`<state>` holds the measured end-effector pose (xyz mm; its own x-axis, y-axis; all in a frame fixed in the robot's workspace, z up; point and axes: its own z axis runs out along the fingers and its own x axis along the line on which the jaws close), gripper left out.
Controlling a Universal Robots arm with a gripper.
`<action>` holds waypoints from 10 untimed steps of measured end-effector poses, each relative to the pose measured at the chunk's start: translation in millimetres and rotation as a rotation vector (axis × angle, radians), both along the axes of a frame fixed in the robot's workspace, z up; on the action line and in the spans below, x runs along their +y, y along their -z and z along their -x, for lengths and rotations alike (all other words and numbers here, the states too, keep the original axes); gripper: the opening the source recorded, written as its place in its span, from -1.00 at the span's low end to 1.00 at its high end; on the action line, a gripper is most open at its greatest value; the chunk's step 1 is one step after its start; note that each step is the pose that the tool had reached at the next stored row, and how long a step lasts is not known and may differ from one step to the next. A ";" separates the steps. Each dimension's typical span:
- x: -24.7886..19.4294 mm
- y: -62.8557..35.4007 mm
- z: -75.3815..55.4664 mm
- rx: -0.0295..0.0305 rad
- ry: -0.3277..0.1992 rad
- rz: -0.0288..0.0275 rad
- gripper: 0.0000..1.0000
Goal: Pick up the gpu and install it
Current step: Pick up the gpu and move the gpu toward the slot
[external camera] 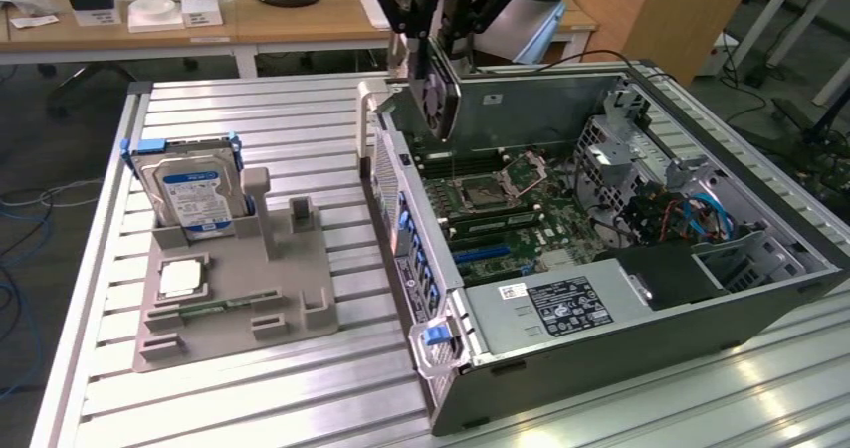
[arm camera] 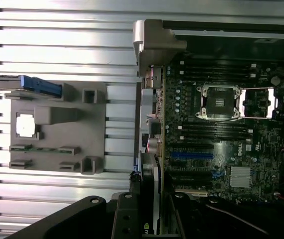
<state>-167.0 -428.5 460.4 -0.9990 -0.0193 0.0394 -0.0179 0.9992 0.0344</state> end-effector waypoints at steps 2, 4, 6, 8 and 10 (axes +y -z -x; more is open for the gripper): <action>0.0 0.0 -2.3 0.0000 0.000 0.0001 -0.46; 0.0 0.0 -6.6 0.0000 0.000 0.0001 -0.46; 0.0 0.0 -17.4 0.0000 0.000 0.0001 -0.46; 0.0 0.0 -24.4 0.0001 0.000 0.0000 -0.46; 0.0 0.0 -27.0 0.0001 0.000 0.0001 -0.46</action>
